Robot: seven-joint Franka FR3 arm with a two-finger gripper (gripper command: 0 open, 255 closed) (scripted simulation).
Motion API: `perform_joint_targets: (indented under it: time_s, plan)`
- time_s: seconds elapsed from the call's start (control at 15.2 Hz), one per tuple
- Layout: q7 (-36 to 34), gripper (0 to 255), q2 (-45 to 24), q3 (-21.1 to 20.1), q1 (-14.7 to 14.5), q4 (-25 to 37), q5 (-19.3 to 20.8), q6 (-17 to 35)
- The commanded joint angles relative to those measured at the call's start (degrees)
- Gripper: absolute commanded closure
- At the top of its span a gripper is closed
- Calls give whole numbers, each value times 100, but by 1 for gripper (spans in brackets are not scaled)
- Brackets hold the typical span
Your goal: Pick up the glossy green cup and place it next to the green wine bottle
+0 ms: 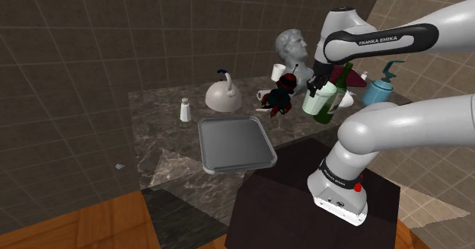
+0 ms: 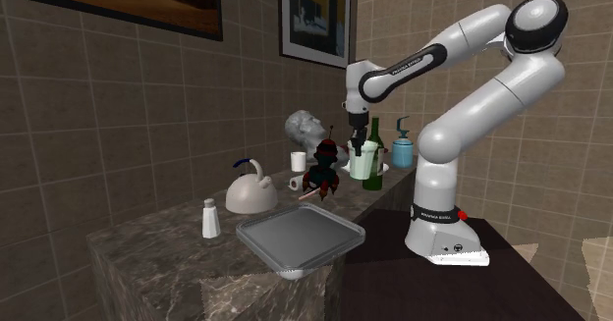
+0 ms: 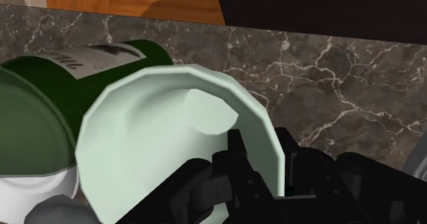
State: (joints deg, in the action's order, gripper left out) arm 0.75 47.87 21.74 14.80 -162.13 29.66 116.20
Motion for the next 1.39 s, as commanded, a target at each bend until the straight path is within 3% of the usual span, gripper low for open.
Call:
perform_joint_targets:
  time_s: [0.0, 0.73, 1.25, 1.32]
  plan:
    - [-45, 255, -88, 47, 14, -101, 63, 191]
    - [-304, 255, -753, 342, 139, -605, 495, 1333]
    - [-304, 255, -753, 342, 139, -605, 495, 1333]
    - [-304, 0, -753, 342, 139, -605, 495, 1333]
